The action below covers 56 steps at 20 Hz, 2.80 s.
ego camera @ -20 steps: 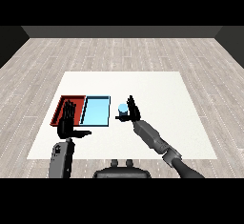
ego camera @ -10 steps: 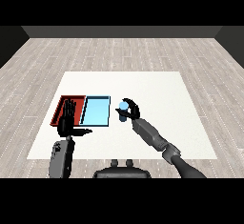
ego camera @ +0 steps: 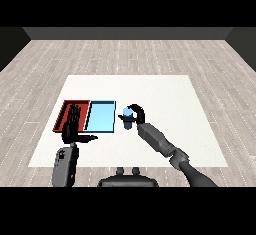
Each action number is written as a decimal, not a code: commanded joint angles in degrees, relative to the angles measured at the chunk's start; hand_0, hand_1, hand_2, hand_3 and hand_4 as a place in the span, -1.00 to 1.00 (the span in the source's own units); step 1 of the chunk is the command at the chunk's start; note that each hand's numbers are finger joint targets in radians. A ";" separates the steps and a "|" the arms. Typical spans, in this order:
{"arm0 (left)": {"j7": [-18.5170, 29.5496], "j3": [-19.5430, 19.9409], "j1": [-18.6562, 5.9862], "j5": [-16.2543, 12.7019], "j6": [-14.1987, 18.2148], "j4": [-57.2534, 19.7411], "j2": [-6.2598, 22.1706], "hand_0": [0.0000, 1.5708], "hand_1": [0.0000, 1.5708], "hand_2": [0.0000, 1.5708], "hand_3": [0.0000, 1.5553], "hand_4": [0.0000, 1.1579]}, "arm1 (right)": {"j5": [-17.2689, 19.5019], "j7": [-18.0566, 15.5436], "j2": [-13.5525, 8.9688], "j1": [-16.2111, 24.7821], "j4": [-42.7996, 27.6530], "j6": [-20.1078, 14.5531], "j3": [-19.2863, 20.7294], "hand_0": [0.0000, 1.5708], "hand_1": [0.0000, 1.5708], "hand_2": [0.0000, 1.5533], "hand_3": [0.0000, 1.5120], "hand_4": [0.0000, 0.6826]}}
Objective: Pick the blue can and put it in the blue box
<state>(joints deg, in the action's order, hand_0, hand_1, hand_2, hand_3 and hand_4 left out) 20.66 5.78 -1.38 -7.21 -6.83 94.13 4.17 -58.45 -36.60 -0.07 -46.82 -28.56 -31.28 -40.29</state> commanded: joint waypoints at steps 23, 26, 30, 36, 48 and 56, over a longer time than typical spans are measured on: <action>-4.39 -14.59 -4.73 3.77 3.02 -10.12 -4.16 -1.00 -1.00 -1.00 -1.00 -1.00 | 21.73 18.83 -23.55 11.00 -44.74 -12.21 -3.92 0.81 0.81 0.86 0.86 0.80; -11.59 -17.78 -7.79 1.04 6.28 -7.26 -4.17 -1.00 -1.00 -1.00 -1.00 -1.00 | 23.70 20.39 -25.95 11.77 -46.46 -10.44 -1.15 0.83 0.83 0.87 0.85 0.78; -5.32 -19.79 -8.52 0.33 5.93 -16.60 -4.17 -1.00 -1.00 -1.00 -1.00 -1.00 | 28.95 23.59 -23.53 11.95 -48.96 -11.71 -0.69 0.85 0.85 0.87 0.85 0.79; -6.52 -25.20 -10.26 0.65 12.90 -16.78 -4.17 -1.00 -1.00 -1.00 -1.00 -1.00 | 36.40 30.45 -20.76 14.27 -54.77 -12.78 -1.28 0.89 0.89 0.89 0.85 0.81; -5.38 -28.05 -16.27 -7.30 16.41 -23.08 -4.17 -1.00 -1.00 -1.00 -1.00 -1.00 | 48.05 32.69 -13.66 17.86 -53.00 -2.51 9.18 0.88 0.88 0.89 0.85 0.77; -8.41 -29.16 -15.58 -8.97 17.70 -21.38 -4.17 -1.00 -1.00 -1.00 -1.00 -1.00 | 52.65 34.20 -8.79 16.96 -52.79 3.44 13.78 0.88 0.88 0.88 0.84 0.78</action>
<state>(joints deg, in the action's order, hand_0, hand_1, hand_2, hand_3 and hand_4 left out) 13.40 -23.89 -16.77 -15.03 10.93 72.28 0.01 -8.06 -3.47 -11.01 -28.29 -82.96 -31.39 -29.78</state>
